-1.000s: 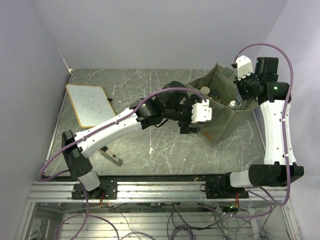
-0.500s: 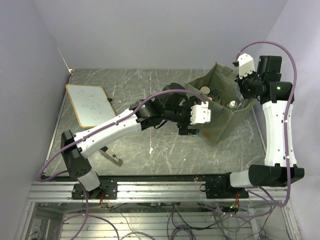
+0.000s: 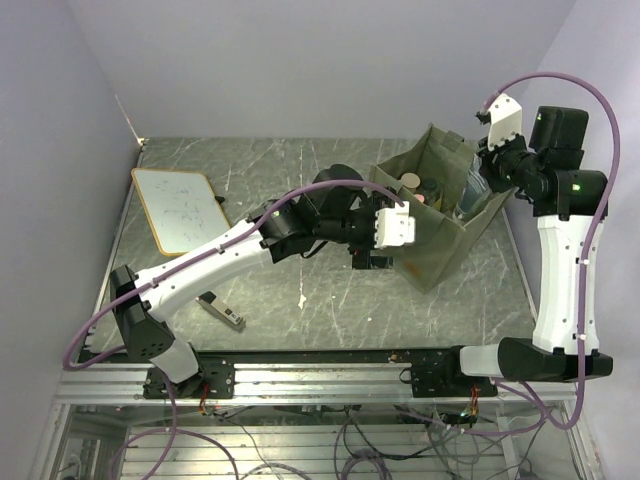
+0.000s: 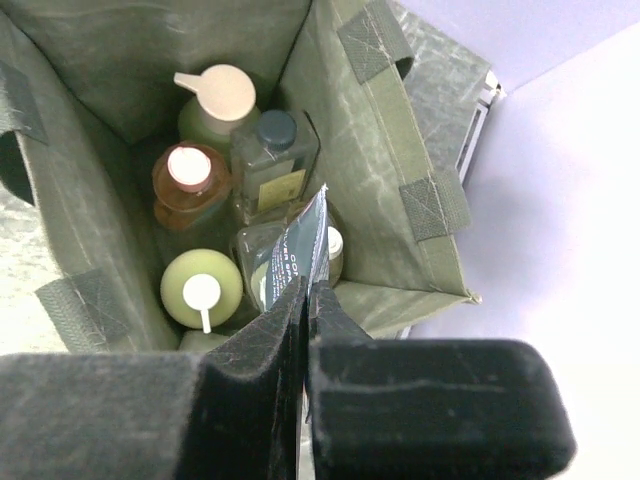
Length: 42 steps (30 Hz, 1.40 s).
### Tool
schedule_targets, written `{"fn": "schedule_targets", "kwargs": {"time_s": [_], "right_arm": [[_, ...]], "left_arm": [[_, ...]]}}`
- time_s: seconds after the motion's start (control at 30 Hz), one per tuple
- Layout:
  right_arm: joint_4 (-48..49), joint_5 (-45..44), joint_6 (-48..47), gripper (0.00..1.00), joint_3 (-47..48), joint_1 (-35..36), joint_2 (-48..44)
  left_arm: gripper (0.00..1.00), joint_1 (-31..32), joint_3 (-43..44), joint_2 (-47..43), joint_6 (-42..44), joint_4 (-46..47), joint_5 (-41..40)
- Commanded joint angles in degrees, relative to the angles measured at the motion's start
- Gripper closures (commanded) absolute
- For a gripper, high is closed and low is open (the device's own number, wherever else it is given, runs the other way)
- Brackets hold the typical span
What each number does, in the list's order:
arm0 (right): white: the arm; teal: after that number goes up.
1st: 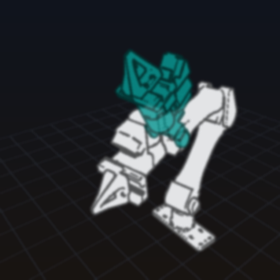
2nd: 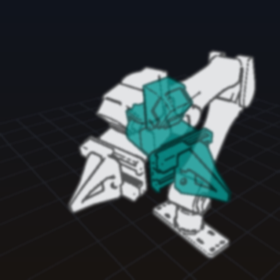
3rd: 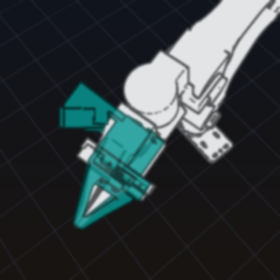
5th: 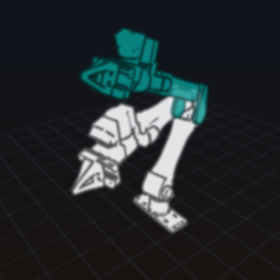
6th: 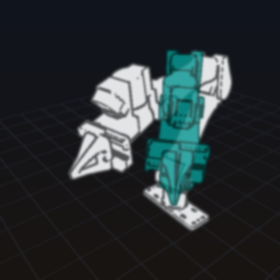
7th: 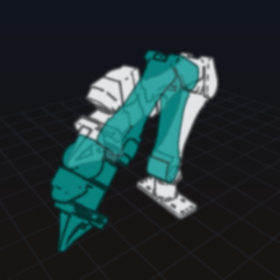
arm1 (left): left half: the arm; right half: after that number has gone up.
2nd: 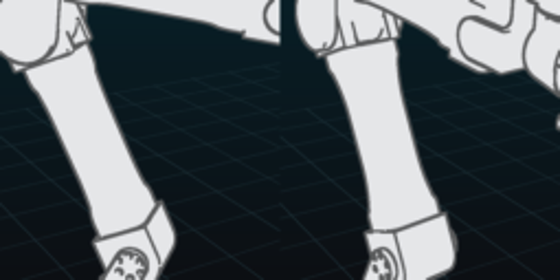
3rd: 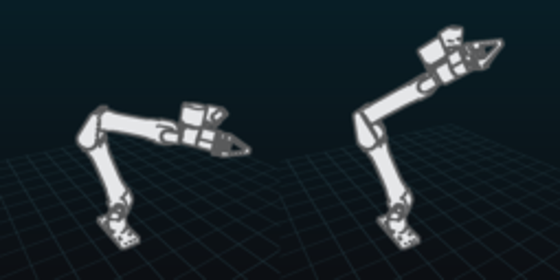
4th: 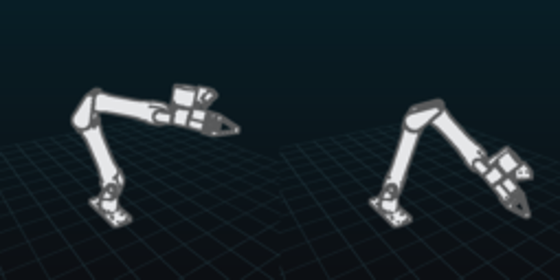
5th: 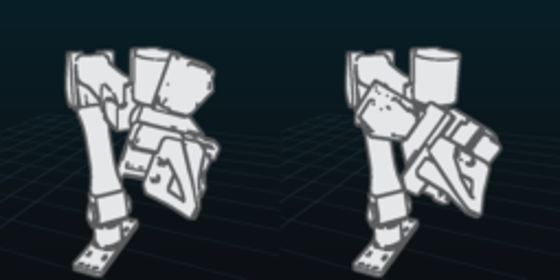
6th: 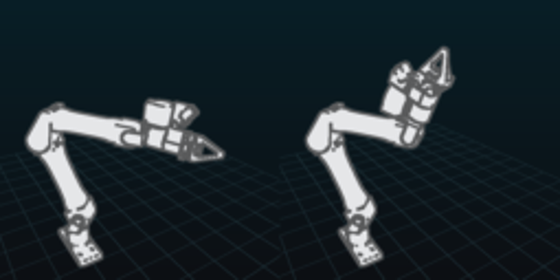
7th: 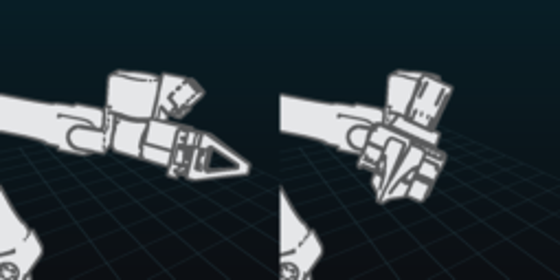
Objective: Place the personal care products into the canvas bag
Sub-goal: Place the care product in the canvas bag.
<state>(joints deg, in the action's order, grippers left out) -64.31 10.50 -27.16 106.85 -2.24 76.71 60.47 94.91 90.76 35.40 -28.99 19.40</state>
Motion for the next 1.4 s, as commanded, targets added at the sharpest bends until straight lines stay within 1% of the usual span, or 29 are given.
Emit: {"fn": "schedule_targets", "kwargs": {"time_s": [0.0, 0.27, 0.53, 0.93, 1.03, 1.37], "right_arm": [[2.96, 2.84, 0.76, 1.00, 3.12, 0.04, -2.50], [3.02, 8.18, 1.22, 1.00, 5.53, 0.04, -2.00], [2.28, 15.90, 1.92, 1.00, 8.48, -0.01, -0.32], [-0.21, 22.92, 1.35, 1.00, 4.75, 0.03, 0.55], [-1.18, 23.43, 0.76, 1.00, 2.39, 0.04, 1.14], [0.61, 26.51, 0.21, 1.00, -4.82, 0.13, 1.77]], "left_arm": [[0.00, -0.41, -1.17, -1.97, -0.23, 0.86, -1.24], [0.00, -0.94, -2.90, -3.43, -0.29, 1.55, -1.56], [0.00, -1.31, -3.49, -3.36, -0.04, 1.53, -1.47], [0.00, -2.12, -5.62, -4.63, 0.10, 2.40, -1.13], [0.00, -2.28, -5.13, -4.22, 0.06, 2.28, -0.79], [0.00, -2.31, -3.98, -2.80, 0.64, 2.25, -1.62]]}}
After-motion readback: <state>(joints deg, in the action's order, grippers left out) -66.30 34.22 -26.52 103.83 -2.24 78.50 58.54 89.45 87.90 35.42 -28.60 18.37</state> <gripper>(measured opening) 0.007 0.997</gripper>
